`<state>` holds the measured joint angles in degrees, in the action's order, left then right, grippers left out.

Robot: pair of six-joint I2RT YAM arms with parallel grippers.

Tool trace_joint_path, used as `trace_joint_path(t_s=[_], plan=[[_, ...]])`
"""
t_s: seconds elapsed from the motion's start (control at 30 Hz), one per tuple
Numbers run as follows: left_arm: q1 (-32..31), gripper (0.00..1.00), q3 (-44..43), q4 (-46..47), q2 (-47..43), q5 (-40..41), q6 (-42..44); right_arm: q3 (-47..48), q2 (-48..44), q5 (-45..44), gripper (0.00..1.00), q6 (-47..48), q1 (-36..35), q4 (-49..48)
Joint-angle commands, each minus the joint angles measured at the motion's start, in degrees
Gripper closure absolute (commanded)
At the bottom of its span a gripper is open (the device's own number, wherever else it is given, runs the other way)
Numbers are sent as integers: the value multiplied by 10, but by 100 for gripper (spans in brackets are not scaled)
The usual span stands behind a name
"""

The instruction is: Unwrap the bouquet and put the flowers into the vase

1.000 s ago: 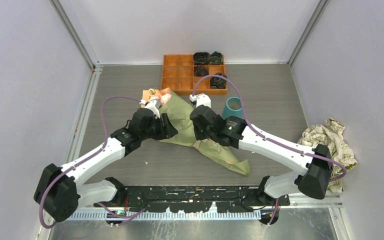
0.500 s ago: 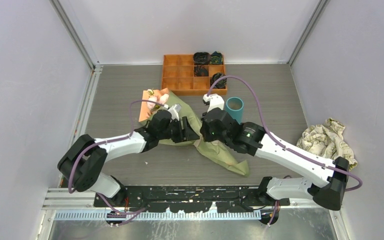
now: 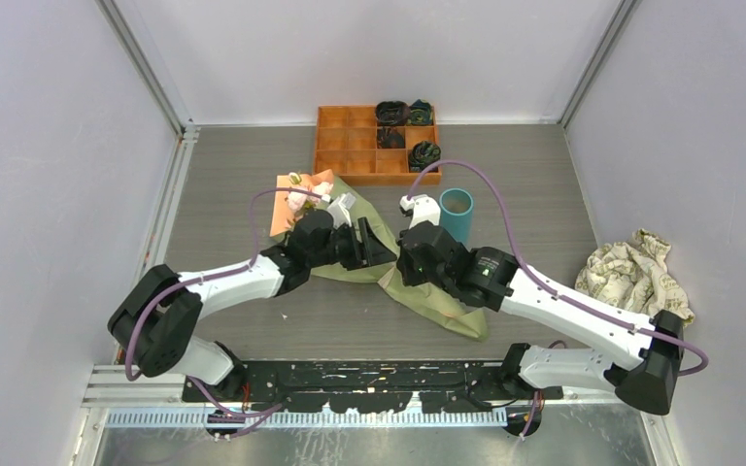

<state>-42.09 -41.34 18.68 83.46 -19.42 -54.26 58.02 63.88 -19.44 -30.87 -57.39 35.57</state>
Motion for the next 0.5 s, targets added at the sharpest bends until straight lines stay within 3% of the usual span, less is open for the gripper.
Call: trace_joint_path(t_s=[0.0, 0.2, 0.47], plan=[[-7, 46, -29, 38, -2, 5, -2, -3, -24, -10, 99, -11, -3, -24], [-22, 48, -46, 51, 36, 2, -8, -4, -26, -7, 99, -13, -3, -28], [-29, 58, -67, -22, 38, 53, 34, -2, -30, 0, 99, -15, -3, -33]])
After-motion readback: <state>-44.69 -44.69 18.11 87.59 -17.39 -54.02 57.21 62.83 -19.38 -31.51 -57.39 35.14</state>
